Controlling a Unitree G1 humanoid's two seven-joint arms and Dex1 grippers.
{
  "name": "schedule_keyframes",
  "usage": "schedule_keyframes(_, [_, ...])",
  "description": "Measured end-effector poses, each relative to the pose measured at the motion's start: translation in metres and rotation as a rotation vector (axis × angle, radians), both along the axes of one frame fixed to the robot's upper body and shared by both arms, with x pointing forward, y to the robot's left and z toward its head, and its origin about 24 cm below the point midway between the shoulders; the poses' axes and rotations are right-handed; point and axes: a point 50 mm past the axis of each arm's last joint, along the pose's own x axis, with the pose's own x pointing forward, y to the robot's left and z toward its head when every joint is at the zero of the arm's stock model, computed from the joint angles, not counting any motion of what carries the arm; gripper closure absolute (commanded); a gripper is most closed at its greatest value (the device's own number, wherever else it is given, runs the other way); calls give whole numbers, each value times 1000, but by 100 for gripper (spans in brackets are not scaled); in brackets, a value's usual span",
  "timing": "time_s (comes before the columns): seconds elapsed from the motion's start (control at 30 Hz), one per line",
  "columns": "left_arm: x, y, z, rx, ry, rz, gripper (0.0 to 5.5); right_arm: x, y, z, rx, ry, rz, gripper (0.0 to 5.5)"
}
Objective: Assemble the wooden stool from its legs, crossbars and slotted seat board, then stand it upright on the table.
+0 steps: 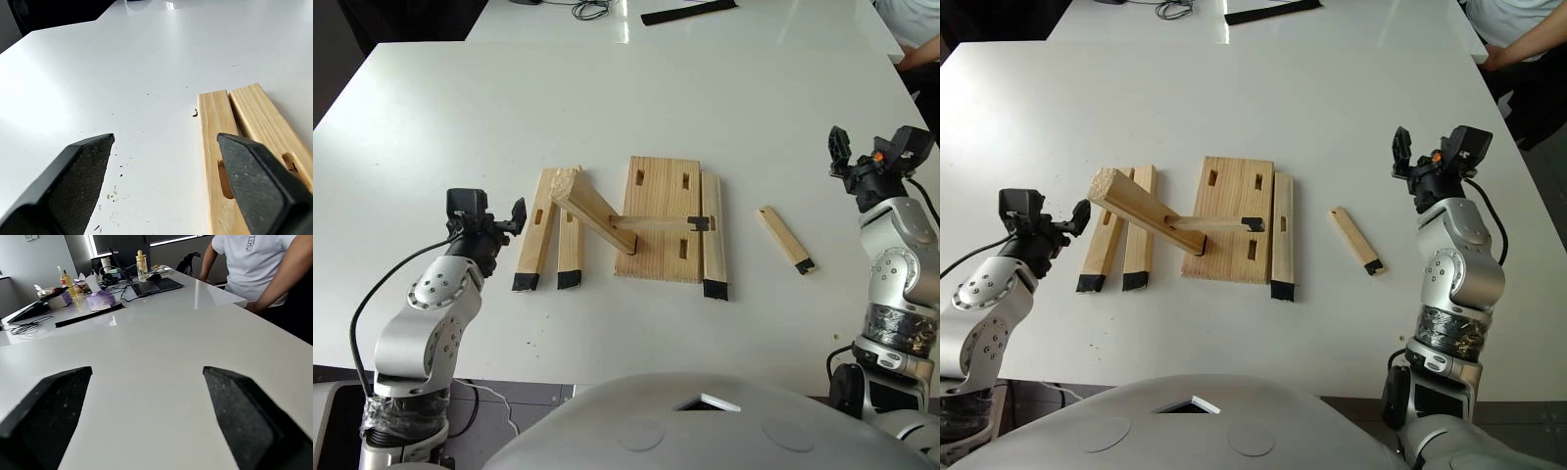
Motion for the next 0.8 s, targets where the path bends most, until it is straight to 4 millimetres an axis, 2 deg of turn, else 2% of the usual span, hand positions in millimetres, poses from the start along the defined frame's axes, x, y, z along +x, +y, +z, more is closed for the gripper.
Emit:
schedule_keyframes(0.1, [-13,-14,-11,-41,94,-31,160,-6,-10,-5,-6,30,-56,132])
schedule_keyframes(0.27, [-22,-24,-24,-88,147,-22,160,-8,-9,-16,13,70,-43,132])
schedule_keyframes(0.47, [-24,-24,-37,-80,216,-24,160,-8,-4,-20,43,66,-19,132])
schedule_keyframes(0.67, [-25,-16,-38,-141,251,-5,160,-6,1,-20,19,41,-2,132])
schedule_keyframes(0.8, [-26,-14,-36,-122,279,-28,160,-10,6,-27,36,41,-6,132])
